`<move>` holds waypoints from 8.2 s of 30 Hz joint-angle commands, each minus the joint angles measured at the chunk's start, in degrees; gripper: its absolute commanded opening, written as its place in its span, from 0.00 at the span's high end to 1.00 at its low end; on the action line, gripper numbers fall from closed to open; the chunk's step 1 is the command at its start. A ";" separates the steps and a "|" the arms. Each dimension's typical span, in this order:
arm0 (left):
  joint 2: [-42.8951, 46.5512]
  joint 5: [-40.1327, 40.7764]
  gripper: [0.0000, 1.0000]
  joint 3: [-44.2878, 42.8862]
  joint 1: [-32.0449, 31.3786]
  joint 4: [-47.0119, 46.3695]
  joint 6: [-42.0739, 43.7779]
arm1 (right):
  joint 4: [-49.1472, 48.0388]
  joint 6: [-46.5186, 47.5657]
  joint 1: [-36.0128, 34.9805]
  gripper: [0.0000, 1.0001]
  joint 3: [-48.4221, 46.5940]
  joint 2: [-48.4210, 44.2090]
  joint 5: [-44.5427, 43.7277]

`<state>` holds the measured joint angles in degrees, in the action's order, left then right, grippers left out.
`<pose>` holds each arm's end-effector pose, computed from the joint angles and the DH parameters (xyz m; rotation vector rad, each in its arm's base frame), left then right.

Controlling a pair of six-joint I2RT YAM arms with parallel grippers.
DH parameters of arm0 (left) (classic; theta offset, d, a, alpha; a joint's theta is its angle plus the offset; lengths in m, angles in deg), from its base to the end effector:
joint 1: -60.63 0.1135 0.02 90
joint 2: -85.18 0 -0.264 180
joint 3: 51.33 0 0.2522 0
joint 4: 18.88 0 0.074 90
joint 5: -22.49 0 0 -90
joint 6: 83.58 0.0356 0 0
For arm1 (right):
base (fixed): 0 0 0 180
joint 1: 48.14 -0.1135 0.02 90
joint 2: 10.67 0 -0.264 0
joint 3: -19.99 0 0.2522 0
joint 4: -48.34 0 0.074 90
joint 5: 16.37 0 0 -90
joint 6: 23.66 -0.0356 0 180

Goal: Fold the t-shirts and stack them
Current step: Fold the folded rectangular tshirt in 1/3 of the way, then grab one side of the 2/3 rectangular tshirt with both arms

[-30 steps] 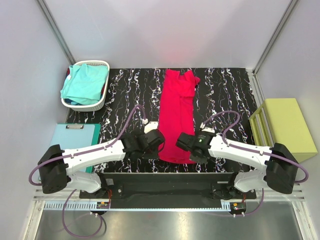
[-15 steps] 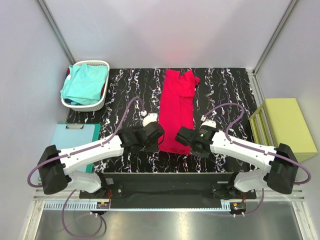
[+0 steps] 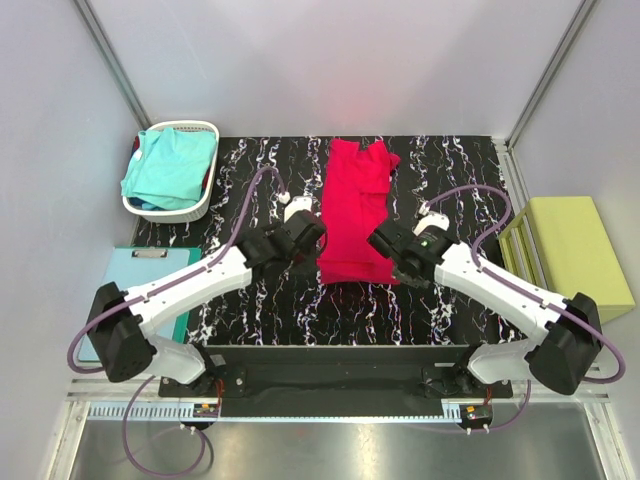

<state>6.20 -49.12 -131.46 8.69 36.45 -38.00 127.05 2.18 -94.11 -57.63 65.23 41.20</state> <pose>0.1844 -0.2173 0.2903 0.0331 2.4772 -0.3288 0.1744 0.1530 0.2757 0.4857 2.5001 -0.1860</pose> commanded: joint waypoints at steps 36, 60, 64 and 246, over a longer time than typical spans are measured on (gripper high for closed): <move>-35.36 -7.32 1.00 -34.61 16.17 -2.19 14.37 | -16.78 28.65 17.06 1.00 -29.21 34.03 2.80; -50.04 -12.32 1.00 -54.48 19.60 1.07 16.74 | -19.07 31.29 21.54 1.00 -39.85 43.37 2.89; -51.88 -13.12 1.00 -55.36 20.04 1.15 16.56 | -19.16 31.73 22.07 1.00 -41.96 45.56 3.68; -6.72 -6.71 0.61 16.54 -13.10 -14.93 -7.87 | -14.41 3.69 -3.33 0.48 18.42 8.48 13.35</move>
<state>-4.64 -57.60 -114.23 -4.14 22.61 -45.67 112.75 7.14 -96.78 -39.77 74.34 55.04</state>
